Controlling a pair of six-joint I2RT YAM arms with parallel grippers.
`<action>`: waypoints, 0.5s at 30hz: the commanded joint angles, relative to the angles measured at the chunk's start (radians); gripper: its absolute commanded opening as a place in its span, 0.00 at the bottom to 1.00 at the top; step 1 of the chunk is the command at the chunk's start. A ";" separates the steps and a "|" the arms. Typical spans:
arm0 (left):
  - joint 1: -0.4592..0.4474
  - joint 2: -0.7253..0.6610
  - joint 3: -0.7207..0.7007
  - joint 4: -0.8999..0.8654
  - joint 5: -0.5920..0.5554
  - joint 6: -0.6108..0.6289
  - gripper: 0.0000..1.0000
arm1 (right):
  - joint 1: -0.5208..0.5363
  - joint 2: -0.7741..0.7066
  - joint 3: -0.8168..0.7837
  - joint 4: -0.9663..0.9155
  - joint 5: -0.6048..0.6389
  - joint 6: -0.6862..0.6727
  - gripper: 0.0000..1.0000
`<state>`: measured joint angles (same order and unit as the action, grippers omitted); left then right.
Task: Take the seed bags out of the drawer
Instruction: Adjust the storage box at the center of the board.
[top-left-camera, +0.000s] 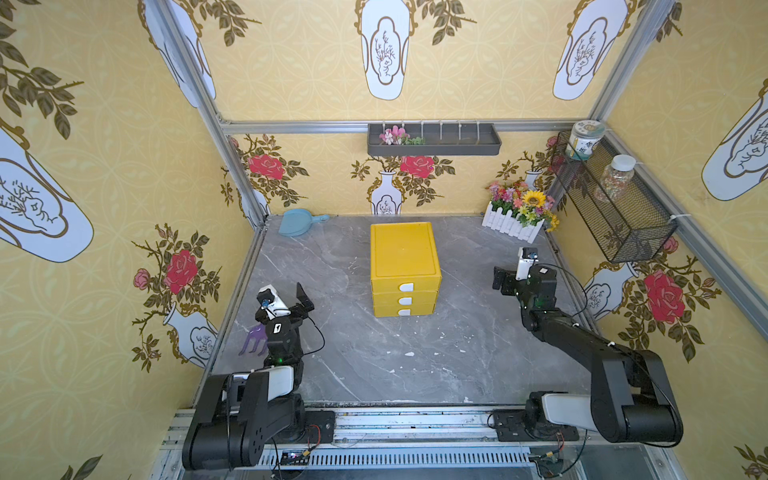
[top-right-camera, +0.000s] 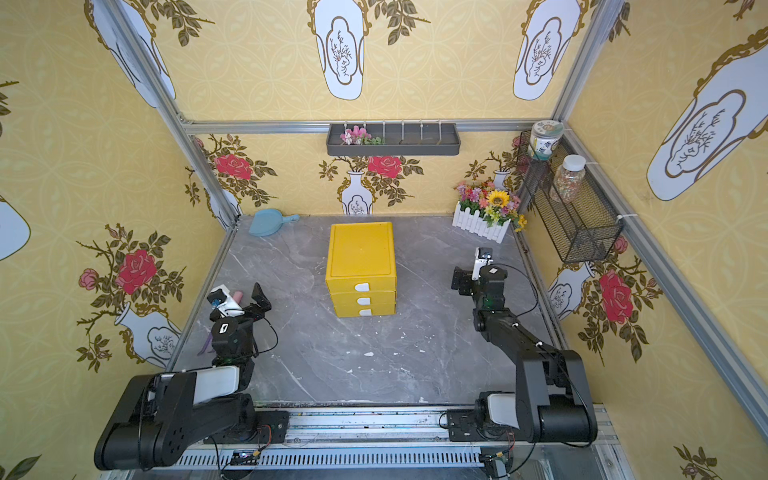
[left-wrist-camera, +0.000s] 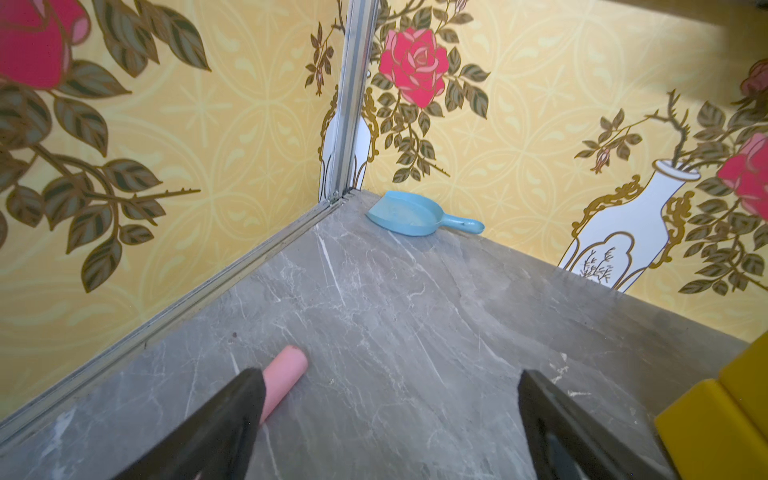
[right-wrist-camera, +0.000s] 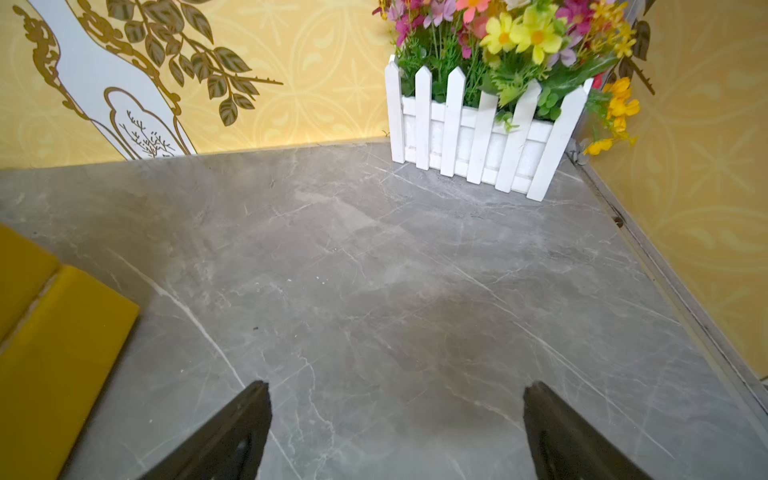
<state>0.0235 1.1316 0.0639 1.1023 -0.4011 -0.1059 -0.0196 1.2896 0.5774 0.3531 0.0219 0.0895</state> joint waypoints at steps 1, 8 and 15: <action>0.000 -0.126 0.068 -0.261 -0.065 -0.040 1.00 | -0.004 -0.016 0.102 -0.324 0.038 0.133 0.97; 0.001 -0.266 0.241 -0.701 -0.042 -0.364 1.00 | -0.060 0.162 0.312 -0.573 -0.196 0.419 1.00; 0.001 -0.122 0.406 -0.827 0.332 -0.592 1.00 | 0.011 0.341 0.469 -0.587 -0.402 0.526 0.71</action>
<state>0.0238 0.9520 0.4198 0.3820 -0.2676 -0.5438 -0.0387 1.5829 0.9962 -0.2092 -0.2466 0.5446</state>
